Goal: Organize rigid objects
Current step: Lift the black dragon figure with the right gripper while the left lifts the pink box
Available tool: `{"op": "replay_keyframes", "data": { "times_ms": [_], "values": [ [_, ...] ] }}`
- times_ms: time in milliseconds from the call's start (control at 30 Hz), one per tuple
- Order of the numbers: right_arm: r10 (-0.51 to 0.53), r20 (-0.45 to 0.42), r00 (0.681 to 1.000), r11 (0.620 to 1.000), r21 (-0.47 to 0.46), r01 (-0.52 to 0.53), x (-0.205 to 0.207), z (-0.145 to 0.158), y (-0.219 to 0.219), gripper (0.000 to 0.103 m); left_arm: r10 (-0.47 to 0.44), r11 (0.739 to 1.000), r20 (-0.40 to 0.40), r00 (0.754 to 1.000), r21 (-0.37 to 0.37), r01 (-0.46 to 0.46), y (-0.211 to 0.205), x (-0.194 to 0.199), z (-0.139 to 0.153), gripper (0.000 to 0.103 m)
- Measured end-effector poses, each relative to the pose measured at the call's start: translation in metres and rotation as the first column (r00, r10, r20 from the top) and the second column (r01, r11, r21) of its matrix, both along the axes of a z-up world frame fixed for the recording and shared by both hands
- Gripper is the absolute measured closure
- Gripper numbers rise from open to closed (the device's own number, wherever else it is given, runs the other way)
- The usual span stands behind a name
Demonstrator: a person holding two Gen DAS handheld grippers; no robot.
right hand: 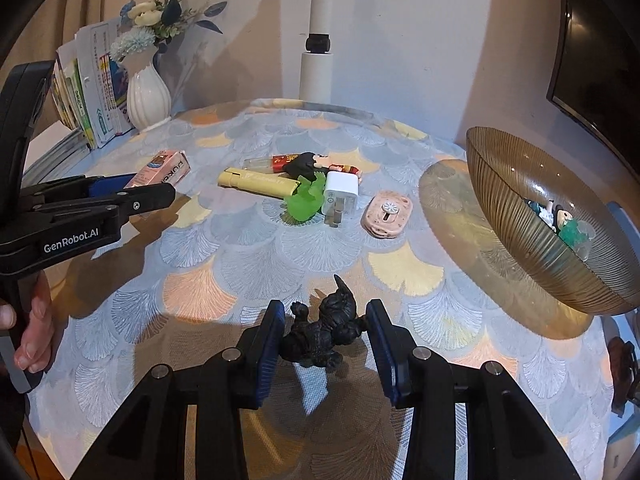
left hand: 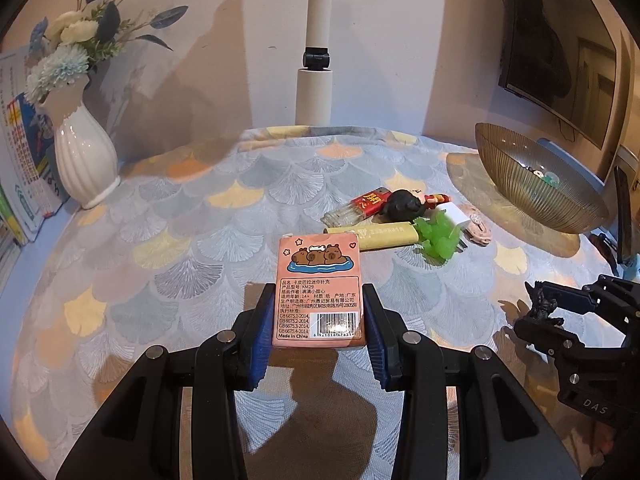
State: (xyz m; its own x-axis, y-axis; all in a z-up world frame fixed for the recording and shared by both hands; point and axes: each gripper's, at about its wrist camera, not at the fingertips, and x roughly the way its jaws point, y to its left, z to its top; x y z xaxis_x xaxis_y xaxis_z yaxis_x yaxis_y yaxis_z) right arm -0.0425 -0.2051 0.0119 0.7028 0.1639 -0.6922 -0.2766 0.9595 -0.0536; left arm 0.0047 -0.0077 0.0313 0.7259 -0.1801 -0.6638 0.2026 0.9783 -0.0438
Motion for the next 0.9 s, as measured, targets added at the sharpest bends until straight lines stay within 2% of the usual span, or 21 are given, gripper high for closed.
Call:
{"op": "replay_keyframes", "data": {
  "times_ms": [333,533,900],
  "values": [
    [0.006,-0.009,1.0,1.0,0.02,-0.006,0.0006,0.0007,-0.0009,0.062,-0.004,1.0,-0.014,1.0,0.004,0.004,0.0012,0.0019,-0.002,0.065],
    [0.006,0.022,1.0,1.0,0.025,-0.006,-0.0038,0.0042,-0.0013,0.062,-0.016,1.0,-0.013,1.0,0.011,0.016,-0.0016,0.0013,-0.0022,0.066],
    [0.011,0.005,1.0,1.0,0.026,-0.011,-0.002,0.0027,-0.0002,0.062,-0.025,1.0,-0.018,1.0,0.01,0.025,-0.0003,0.0019,-0.0024,0.066]
  ]
}}
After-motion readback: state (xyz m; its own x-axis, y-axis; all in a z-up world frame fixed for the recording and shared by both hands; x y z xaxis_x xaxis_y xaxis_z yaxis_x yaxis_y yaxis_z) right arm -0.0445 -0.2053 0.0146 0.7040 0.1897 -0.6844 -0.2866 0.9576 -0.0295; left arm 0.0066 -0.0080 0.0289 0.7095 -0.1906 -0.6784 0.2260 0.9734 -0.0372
